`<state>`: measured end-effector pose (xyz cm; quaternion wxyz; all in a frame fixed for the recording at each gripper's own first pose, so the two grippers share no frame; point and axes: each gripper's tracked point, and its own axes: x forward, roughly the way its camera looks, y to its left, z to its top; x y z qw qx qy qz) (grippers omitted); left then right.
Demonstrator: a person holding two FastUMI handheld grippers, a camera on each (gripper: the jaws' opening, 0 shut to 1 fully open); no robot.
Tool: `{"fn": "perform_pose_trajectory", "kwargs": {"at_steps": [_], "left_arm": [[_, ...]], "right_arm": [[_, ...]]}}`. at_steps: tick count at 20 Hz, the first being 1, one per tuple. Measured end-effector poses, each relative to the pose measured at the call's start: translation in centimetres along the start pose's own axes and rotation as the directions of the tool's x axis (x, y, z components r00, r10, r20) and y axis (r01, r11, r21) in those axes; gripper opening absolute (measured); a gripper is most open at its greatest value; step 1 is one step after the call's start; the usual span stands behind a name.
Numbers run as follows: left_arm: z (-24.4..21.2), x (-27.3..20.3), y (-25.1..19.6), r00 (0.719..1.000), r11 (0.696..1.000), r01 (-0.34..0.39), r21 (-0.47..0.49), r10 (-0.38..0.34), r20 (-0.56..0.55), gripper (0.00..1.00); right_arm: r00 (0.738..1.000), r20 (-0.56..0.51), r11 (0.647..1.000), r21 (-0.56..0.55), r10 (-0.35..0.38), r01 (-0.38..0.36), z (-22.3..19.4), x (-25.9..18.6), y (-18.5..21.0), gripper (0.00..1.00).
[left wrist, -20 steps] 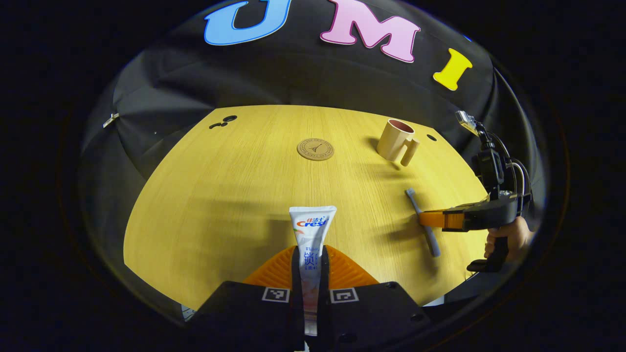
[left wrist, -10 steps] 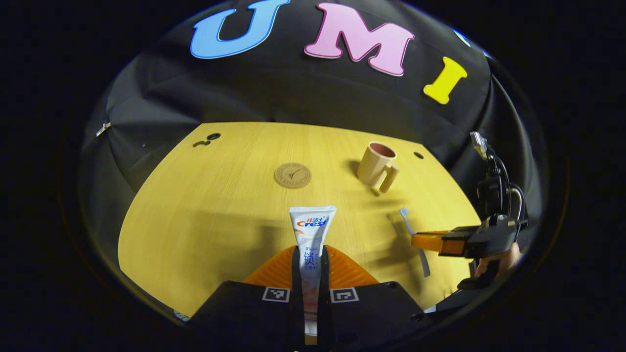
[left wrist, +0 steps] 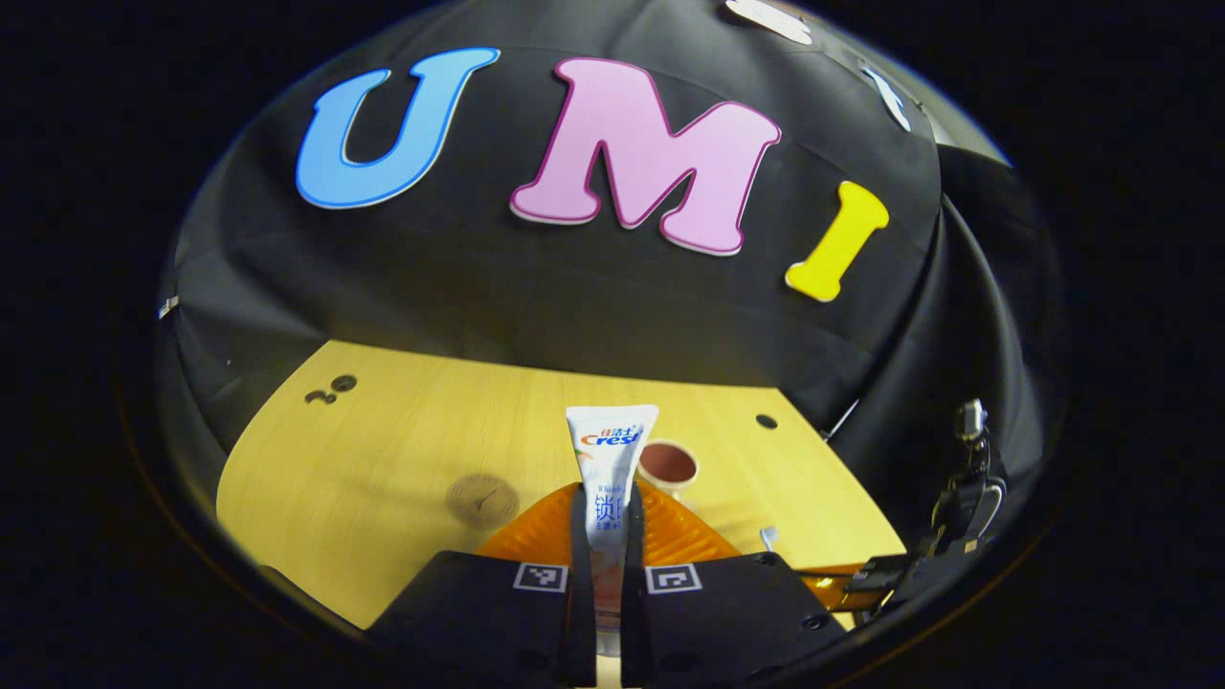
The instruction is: Put the toothbrush and toothpaste on the desktop into the cup, then pick up the cup and place it on the coaster on the desktop.
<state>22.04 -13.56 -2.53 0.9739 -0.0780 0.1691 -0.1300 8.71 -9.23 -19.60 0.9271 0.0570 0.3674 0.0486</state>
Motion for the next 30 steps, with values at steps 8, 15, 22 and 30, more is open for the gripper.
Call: {"fn": "perform_pose_trajectory", "kwargs": {"at_steps": [8, 15, 22, 30], "left_arm": [[5.4, 10.7, -5.7, 0.985, 0.992, 0.11, 0.06, -0.117, 0.13, 0.15], [3.8, 17.9, -7.1, 0.961, 0.982, 0.174, 0.071, -0.186, 0.206, 0.15], [-0.5, 20.8, -4.9, 0.963, 0.986, 0.14, 0.094, -0.157, 0.219, 0.15], [-3.6, 19.6, -3.6, 0.968, 0.986, 0.088, 0.142, -0.118, 0.222, 0.55]], "right_arm": [[0.995, 0.096, 0.999, -0.03, 0.021, -0.018, 4.7, -0.8, -2.4, 0.05], [0.996, 0.084, 0.997, -0.074, 0.019, -0.013, 5.0, 0.6, -4.4, 0.05], [0.995, 0.087, 0.995, -0.092, 0.044, -0.036, 5.0, 2.9, -4.2, 0.05], [0.994, 0.095, 0.994, -0.089, 0.063, -0.055, 5.7, 4.4, -3.8, 0.05]]}}
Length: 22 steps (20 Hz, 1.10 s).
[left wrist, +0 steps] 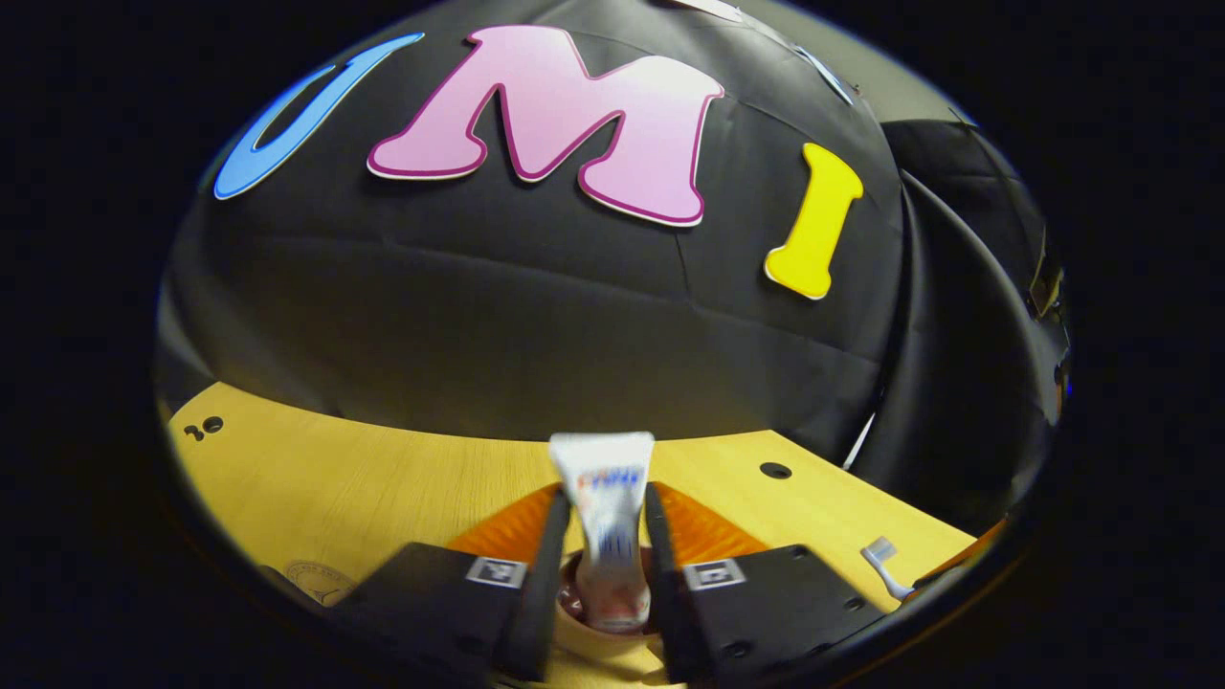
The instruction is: Put the toothbrush and toothpaste on the desktop into the cup, then pick up the cup and place it on the coaster on the desktop.
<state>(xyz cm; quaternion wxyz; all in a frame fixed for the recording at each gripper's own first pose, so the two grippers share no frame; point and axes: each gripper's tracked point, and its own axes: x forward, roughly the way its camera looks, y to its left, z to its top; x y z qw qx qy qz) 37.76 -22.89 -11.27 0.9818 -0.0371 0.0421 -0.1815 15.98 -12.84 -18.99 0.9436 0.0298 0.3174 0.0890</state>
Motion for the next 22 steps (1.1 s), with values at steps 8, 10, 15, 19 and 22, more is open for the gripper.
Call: {"fn": "perform_pose_trajectory", "kwargs": {"at_steps": [8, 10, 15, 19, 22], "left_arm": [[5.9, -8.5, 3.1, 0.985, 0.99, -0.138, -0.011, 0.138, 0.1, 0.99], [5.8, -11.6, 3.7, 0.981, 0.984, -0.167, -0.058, 0.171, 0.093, 0.99], [3.9, -17.5, 5.6, 0.968, 0.963, -0.239, -0.124, 0.246, 0.042, 0.99], [2.1, -19.7, 7.0, 0.959, 0.945, -0.28, -0.17, 0.285, 0.0, 0.98], [1.1, -20.7, 7.9, 0.951, 0.937, -0.306, -0.172, 0.308, -0.013, 0.98]], "right_arm": [[0.99, 0.143, 1.0, 0.004, 0.019, -0.019, 7.3, 1.4, 1.1, 0.05], [0.982, 0.182, 0.999, -0.005, 0.039, -0.038, 9.3, 2.3, 1.8, 0.05], [0.945, 0.306, 0.993, -0.026, 0.115, -0.113, 13.7, 5.2, 4.5, 0.05], [0.908, 0.38, 0.982, 0.005, 0.175, -0.191, 15.2, 8.3, 6.0, 0.05], [0.881, 0.435, 0.98, -0.017, 0.186, -0.199, 16.0, 9.9, 6.2, 0.05]]}}
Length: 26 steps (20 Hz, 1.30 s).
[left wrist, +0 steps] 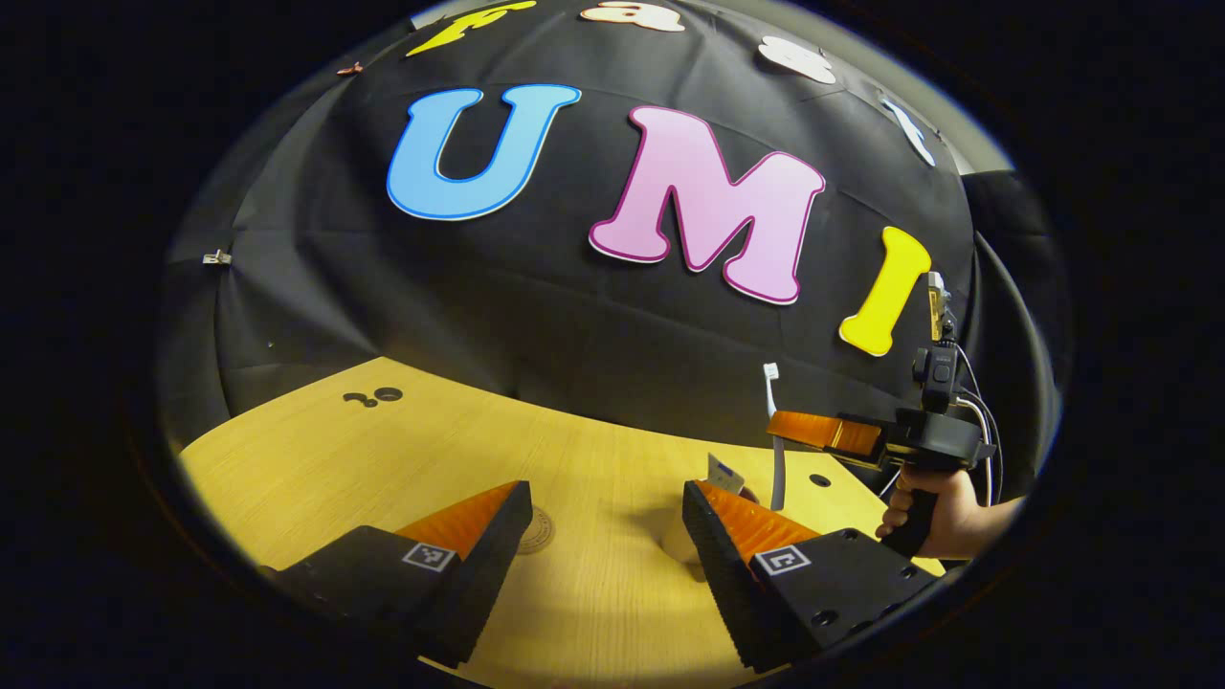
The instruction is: Put the toothbrush and toothpaste on the desktop into the cup, then pick up the cup and place it on the coaster on the desktop.
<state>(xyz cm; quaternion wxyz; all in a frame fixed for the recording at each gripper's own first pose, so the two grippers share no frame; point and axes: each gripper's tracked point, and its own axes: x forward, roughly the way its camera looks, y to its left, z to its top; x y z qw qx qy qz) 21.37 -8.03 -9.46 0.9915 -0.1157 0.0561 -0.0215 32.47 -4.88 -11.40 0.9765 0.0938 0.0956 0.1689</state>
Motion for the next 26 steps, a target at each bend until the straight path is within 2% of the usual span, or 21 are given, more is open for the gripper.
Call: {"fn": "perform_pose_trajectory", "kwargs": {"at_steps": [6, 11, 14, 19, 21, 22, 23, 24, 25, 26], "left_arm": [[-1.4, -0.1, -0.1, 1.0, 1.0, 0.006, 0.001, -0.006, -0.025, 0.98], [-2.6, 0.2, -1.2, 0.999, 0.999, 0.033, 0.02, -0.032, -0.041, 0.98], [-3.3, 0.2, -1.7, 0.997, 0.999, 0.049, 0.015, -0.048, -0.054, 0.98], [-4.0, 0.5, -2.1, 0.997, 0.999, 0.049, 0.007, -0.048, -0.066, 0.98], [-4.2, 0.6, -2.1, 0.996, 0.999, 0.048, 0.006, -0.047, -0.07, 0.98], [-4.3, 0.6, -2.1, 0.996, 0.999, 0.047, 0.008, -0.047, -0.072, 0.97], [-4.4, 0.6, -2.1, 0.996, 0.999, 0.047, 0.009, -0.046, -0.075, 0.98], [-4.4, 0.7, -2.2, 0.996, 0.999, 0.049, 0.008, -0.048, -0.078, 0.98], [-4.5, 0.7, -2.2, 0.995, 0.999, 0.051, 0.006, -0.05, -0.082, 0.98], [-4.7, 0.6, -2.3, 0.995, 0.999, 0.05, 0.006, -0.049, -0.084, 0.98]], "right_arm": [[0.998, 0.059, 0.999, -0.044, 0.021, -0.018, -1.0, 2.3, -0.1, 0.05], [0.992, 0.111, 0.983, -0.176, 0.068, -0.047, -2.0, 3.1, 0.7, 0.05], [0.989, 0.102, 0.966, -0.247, 0.104, -0.077, -3.0, 2.9, 1.0, 0.05], [0.989, 0.095, 0.973, -0.213, 0.111, -0.089, -4.7, 1.6, 0.5, 0.09], [0.989, 0.084, 0.974, -0.204, 0.122, -0.103, -5.5, 0.5, 0.6, 0.17], [0.989, 0.07, 0.973, -0.2, 0.128, -0.112, -6.1, -0.1, 0.8, 0.31], [0.99, 0.051, 0.972, -0.202, 0.134, -0.121, -6.5, -0.7, 0.9, 0.33], [0.991, 0.044, 0.972, -0.207, 0.127, -0.115, -6.7, -1.1, 0.8, 0.41], [0.993, 0.05, 0.974, -0.207, 0.11, -0.097, -6.3, -1.4, 0.5, 0.41], [0.993, 0.056, 0.977, -0.191, 0.105, -0.092, -5.7, -1.9, 0.7, 0.48]]}}
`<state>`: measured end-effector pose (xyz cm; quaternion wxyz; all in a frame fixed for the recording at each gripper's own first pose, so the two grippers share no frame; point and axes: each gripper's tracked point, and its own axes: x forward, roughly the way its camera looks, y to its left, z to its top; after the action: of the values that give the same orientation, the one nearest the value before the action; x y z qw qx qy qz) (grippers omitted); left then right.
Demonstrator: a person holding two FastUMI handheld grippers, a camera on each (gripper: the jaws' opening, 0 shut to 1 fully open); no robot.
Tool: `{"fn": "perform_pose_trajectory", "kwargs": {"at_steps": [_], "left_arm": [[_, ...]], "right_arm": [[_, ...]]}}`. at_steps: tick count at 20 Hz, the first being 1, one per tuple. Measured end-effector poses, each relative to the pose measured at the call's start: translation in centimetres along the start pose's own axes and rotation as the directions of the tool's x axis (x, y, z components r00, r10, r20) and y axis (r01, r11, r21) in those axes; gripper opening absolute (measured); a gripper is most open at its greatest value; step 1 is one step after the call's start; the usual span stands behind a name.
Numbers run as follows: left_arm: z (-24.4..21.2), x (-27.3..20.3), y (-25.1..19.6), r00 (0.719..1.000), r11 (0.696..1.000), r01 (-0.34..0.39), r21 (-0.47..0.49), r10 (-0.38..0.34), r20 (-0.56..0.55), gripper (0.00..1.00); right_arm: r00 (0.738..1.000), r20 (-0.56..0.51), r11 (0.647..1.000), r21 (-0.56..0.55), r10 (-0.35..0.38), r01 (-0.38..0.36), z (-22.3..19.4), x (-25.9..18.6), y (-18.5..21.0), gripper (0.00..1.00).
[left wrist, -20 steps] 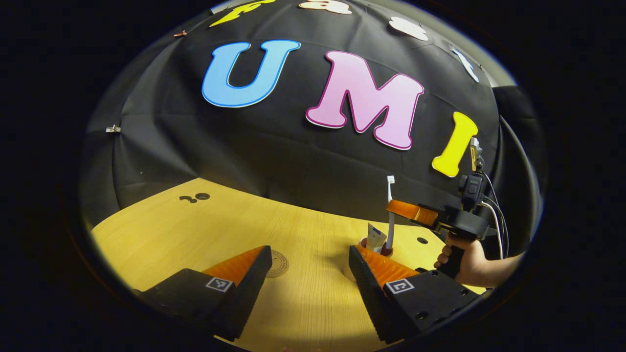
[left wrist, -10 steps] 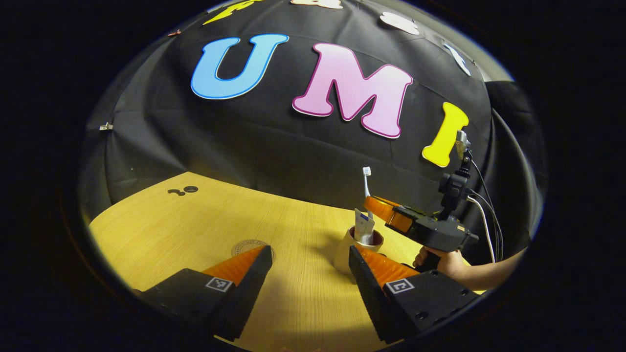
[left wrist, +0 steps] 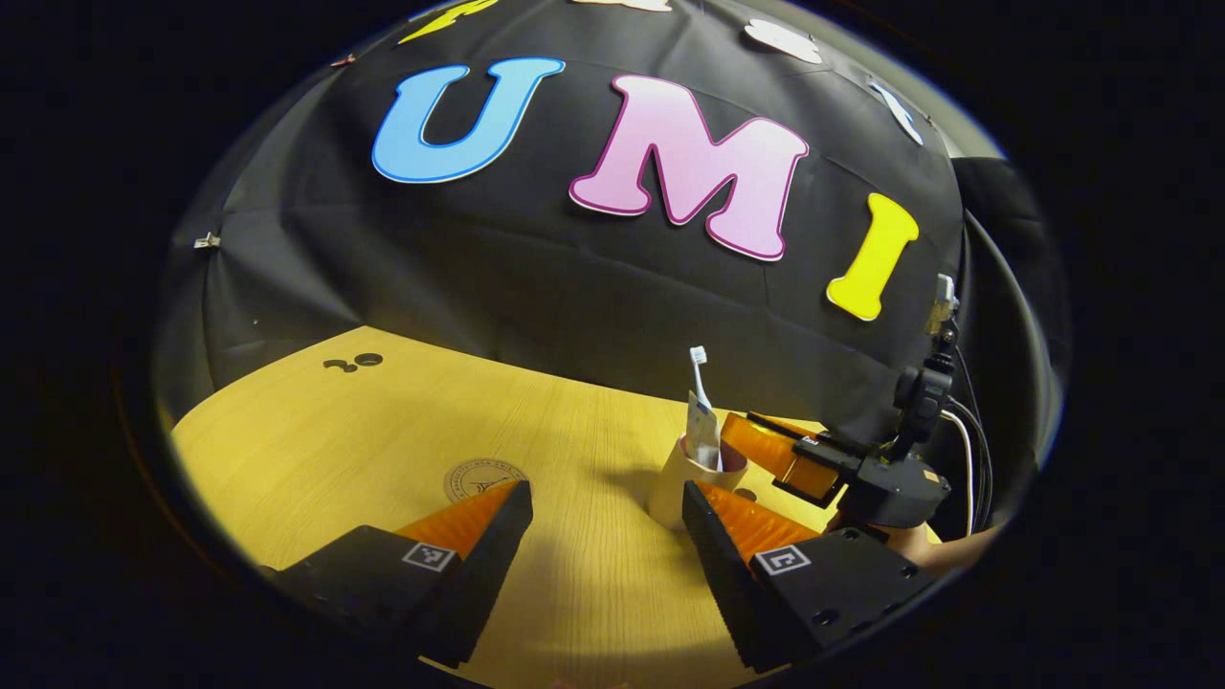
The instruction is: Put the toothbrush and toothpaste on the desktop into the cup, then pick up the cup and place it on the coaster on the desktop.
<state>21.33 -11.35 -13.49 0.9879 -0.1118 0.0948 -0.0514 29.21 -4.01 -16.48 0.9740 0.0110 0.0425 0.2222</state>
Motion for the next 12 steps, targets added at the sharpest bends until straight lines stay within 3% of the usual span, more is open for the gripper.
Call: {"fn": "perform_pose_trajectory", "kwargs": {"at_steps": [1, 4, 5, 6, 9, 12], "left_arm": [[0.0, -0.1, -0.1, 1.0, 1.0, 0.001, 0.001, -0.001, -0.001, 0.98], [-0.6, -0.6, -0.1, 1.0, 1.0, -0.005, 0.006, 0.005, -0.012, 0.98], [-0.7, -0.8, 0.1, 1.0, 1.0, -0.009, 0.01, 0.009, -0.014, 0.98], [-0.9, -1.1, 0.2, 1.0, 1.0, -0.011, 0.014, 0.011, -0.017, 0.98], [-1.1, -2.2, 0.6, 0.999, 1.0, -0.023, 0.009, 0.023, -0.026, 0.98], [-1.1, -3.7, 1.4, 0.998, 0.999, -0.048, -0.002, 0.048, -0.031, 0.98]], "right_arm": [[1.0, -0.003, 1.0, 0.012, -0.024, 0.024, 0.6, -0.4, -0.3, 0.49], [0.997, -0.021, 0.996, 0.053, -0.072, 0.073, 2.3, -1.6, -0.7, 0.76], [0.994, -0.053, 0.993, 0.062, -0.094, 0.097, 2.3, -2.1, -1.0, 0.89], [0.989, -0.099, 0.991, 0.069, -0.108, 0.115, 2.0, -2.6, -1.2, 0.94], [0.967, -0.222, 0.983, 0.101, -0.126, 0.152, 1.1, -4.0, -1.1, 0.96], [0.933, -0.349, 0.97, 0.179, -0.092, 0.163, 0.2, -4.7, 0.0, 0.96]]}}
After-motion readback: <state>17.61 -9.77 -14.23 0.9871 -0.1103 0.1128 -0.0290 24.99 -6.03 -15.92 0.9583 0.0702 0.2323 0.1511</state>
